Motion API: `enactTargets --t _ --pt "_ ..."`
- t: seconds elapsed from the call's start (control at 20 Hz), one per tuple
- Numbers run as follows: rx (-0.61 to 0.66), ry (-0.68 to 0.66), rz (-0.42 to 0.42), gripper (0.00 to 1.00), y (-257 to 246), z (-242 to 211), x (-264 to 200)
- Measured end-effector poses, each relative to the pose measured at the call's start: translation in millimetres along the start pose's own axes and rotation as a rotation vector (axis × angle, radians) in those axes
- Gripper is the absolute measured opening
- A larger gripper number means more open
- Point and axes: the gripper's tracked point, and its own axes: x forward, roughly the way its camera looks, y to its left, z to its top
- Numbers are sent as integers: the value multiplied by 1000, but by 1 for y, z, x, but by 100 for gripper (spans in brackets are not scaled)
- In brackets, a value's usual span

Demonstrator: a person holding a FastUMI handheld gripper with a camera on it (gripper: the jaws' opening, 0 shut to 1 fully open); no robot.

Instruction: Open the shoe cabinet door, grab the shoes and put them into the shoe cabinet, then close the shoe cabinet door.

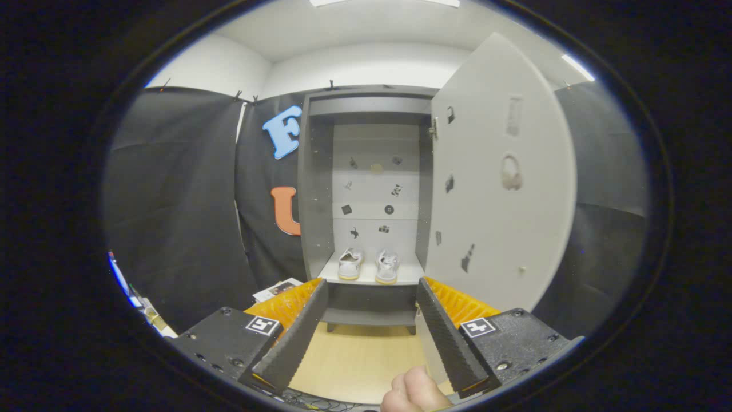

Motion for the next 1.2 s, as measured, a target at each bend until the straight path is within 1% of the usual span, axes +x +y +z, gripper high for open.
enactTargets --t 0.15,0.35,0.5,0.65,0.75,0.9,1.05,1.2 --pt "28 -27 -32 100 -39 14 -44" --pt "40 -66 -83 100 -99 30 -79" --pt "45 -108 -129 100 -153 48 -90" --pt "17 -107 -182 100 -210 55 -90" --pt "0 -111 -203 100 -242 59 -80" --pt "-27 -101 -221 100 -277 53 -49" --pt "-5 -58 -170 100 -286 37 -10" --pt "19 -4 -138 100 -292 19 26"
